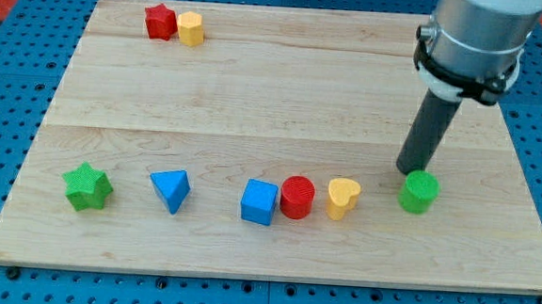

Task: Push the green circle closer to the yellow heart

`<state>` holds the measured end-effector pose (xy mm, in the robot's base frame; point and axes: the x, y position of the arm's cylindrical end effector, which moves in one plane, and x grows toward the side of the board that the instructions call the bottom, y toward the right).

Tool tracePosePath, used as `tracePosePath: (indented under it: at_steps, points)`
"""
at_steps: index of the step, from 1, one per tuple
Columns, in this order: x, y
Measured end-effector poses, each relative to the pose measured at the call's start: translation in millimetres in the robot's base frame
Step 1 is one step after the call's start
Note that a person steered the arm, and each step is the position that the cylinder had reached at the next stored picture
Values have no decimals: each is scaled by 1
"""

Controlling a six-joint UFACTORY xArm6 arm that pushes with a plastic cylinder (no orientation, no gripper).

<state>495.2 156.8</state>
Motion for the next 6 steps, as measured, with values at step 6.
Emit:
tracePosePath:
  at_steps: [6]
  points:
    - [49,23]
